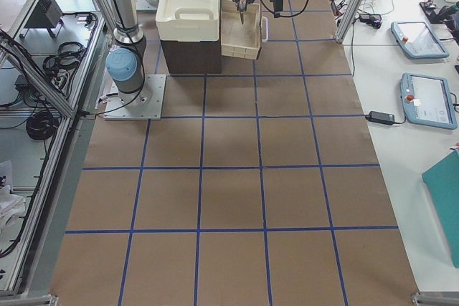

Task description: Place scissors in drawer with both arms

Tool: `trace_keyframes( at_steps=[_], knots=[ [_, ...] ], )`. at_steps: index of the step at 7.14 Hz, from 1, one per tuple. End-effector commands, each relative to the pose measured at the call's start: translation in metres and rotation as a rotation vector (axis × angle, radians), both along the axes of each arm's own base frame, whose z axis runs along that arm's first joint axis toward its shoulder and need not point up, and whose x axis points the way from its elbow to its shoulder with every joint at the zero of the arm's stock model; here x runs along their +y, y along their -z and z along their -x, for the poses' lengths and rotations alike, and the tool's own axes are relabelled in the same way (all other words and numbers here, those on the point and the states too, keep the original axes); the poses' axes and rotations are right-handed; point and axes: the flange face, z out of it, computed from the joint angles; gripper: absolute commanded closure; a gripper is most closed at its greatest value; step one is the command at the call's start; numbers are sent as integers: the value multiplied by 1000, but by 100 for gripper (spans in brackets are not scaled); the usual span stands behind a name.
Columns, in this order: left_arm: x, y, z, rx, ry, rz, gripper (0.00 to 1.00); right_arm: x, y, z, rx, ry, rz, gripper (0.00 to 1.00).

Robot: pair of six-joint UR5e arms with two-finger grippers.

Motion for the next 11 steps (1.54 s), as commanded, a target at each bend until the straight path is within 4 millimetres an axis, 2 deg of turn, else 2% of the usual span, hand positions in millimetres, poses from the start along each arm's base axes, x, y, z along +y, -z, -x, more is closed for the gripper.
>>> trace_keyframes(
  at_steps=[1, 3, 4, 5, 7, 8, 9, 10, 11],
  knots=[
    [7, 13, 11, -9, 3, -21, 97, 0, 0, 2, 3, 4, -2, 0],
    [8, 19, 13, -13, 3, -33, 93, 1, 3, 6, 39, 8, -11, 0],
    [9, 26, 12, -18, 4, -44, 86, 4, 3, 7, 55, 10, -12, 0],
    [13, 32, 12, -23, 4, -54, 72, 7, 6, 6, 44, 9, -14, 0],
    [14, 35, 12, -24, 3, -59, 28, 22, 8, 5, 41, 7, -24, 0],
    [15, 36, 12, -24, 2, -60, 19, 25, 12, 4, 44, 4, -35, 0],
    [15, 30, 11, -21, 7, -51, 13, 35, 8, 1, 44, -1, -30, 0],
    [15, 10, 7, -6, 10, -19, 7, 47, 8, 1, 40, -1, -32, 0],
    [5, -29, 4, 33, -35, 70, 7, 50, 9, -4, 32, -8, -33, 0]
  ],
)
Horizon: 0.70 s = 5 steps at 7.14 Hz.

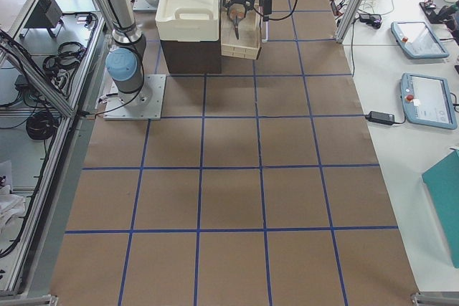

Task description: Place scissors in drawer with both arms

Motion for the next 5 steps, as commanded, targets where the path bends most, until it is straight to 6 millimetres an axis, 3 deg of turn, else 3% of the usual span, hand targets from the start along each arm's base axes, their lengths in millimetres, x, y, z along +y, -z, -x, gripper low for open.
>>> trace_keyframes(
  at_steps=[1, 2, 4, 5],
  knots=[
    [-24, -68, -25, 56, -111, 127, 7, 8, 1, -6, -18, -6, -3, 0],
    [-40, -90, -62, 117, -254, 121, 7, 10, 2, -14, -17, -19, -6, 0],
    [-50, -132, -146, 135, -519, 128, 7, 14, 5, -17, -15, -16, -34, 0],
    [-57, -141, -200, 57, -658, 161, 6, 14, 5, -17, -14, -16, -36, 0]
  ],
)
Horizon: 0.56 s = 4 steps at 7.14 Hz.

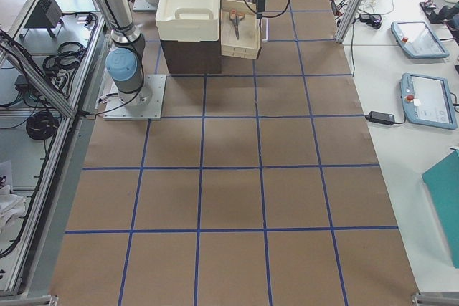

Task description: Place scissors in drawer with both arms

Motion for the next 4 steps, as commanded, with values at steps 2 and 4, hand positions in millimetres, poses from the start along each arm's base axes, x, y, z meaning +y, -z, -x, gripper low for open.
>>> trace_keyframes(
  at_steps=[2, 4],
  knots=[
    [-3, -8, -135, -122, -583, -37, 6, 1, 2, 1, 13, 5, -15, 0],
    [28, -20, -129, -120, -817, -117, 2, 1, 3, 1, 11, 5, -19, 0]
  ],
)
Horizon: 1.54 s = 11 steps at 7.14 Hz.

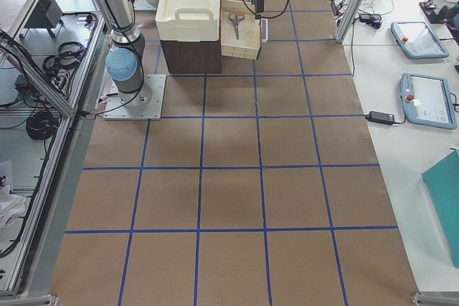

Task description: Place scissors in drawer with both arms

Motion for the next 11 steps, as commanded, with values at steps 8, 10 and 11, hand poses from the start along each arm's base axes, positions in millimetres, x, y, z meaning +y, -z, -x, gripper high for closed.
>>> trace_keyframes(
  at_steps=[8, 10, 11],
  knots=[
    [57, 7, 9, 74, -453, -101, 1, 0, 1, 0, 2, 2, -5, 0],
    [55, 10, 9, 75, -450, -106, 1, 0, 1, 0, 2, 2, -5, 0],
    [57, 9, 9, 74, -441, -106, 0, 1, 1, 0, 2, 2, -7, 0]
  ],
)
